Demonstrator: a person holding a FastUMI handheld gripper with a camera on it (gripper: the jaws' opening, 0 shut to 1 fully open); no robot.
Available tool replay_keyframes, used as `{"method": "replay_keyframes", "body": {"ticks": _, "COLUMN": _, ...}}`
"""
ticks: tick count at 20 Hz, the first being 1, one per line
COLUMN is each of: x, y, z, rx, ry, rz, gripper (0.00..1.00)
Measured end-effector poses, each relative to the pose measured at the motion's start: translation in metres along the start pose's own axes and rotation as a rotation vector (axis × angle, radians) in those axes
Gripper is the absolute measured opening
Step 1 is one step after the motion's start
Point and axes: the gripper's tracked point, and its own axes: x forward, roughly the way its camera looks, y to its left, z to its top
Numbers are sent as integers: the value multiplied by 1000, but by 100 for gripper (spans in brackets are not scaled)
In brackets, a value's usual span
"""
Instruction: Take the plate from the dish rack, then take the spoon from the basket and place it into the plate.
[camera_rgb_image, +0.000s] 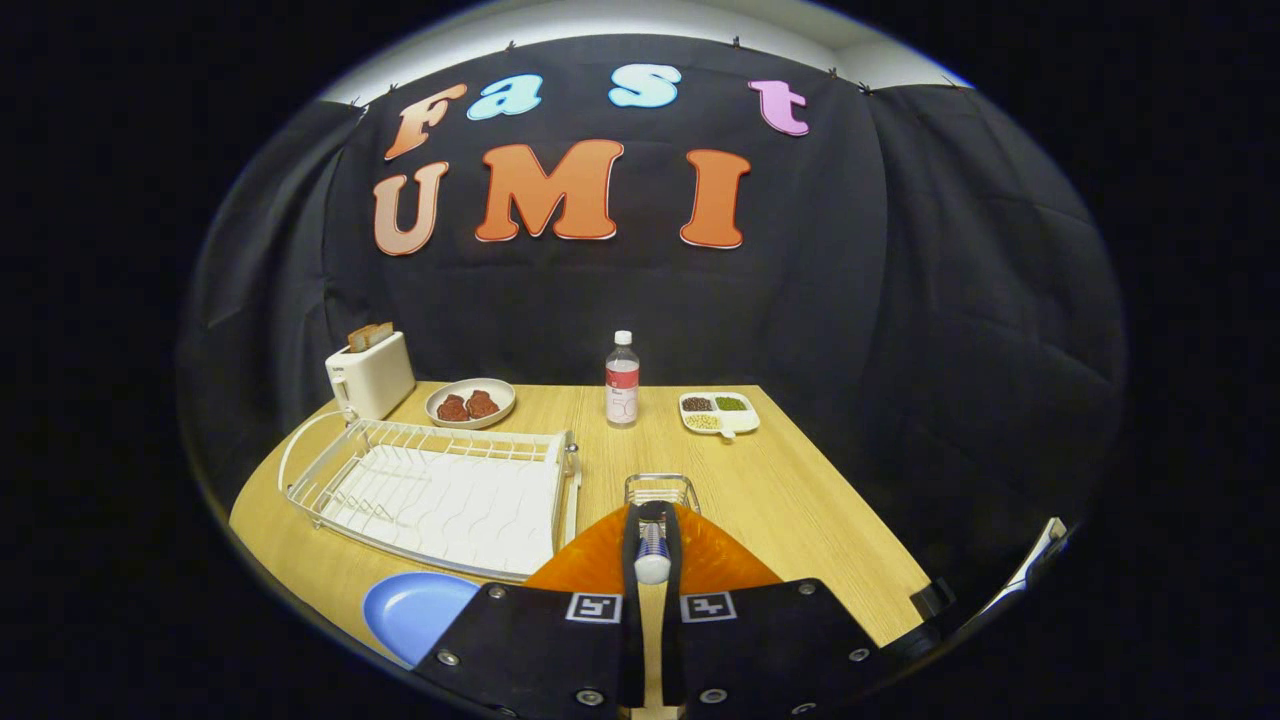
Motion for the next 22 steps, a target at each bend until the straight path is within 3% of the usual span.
{"method": "replay_keyframes", "body": {"ticks": 10, "x": -62, "y": 59, "z": -39, "rx": 8, "ry": 23, "rz": 41, "gripper": 7}}
{"method": "replay_keyframes", "body": {"ticks": 22, "x": -83, "y": 134, "z": -87, "rx": -22, "ry": 89, "rz": 223, "gripper": 7}}
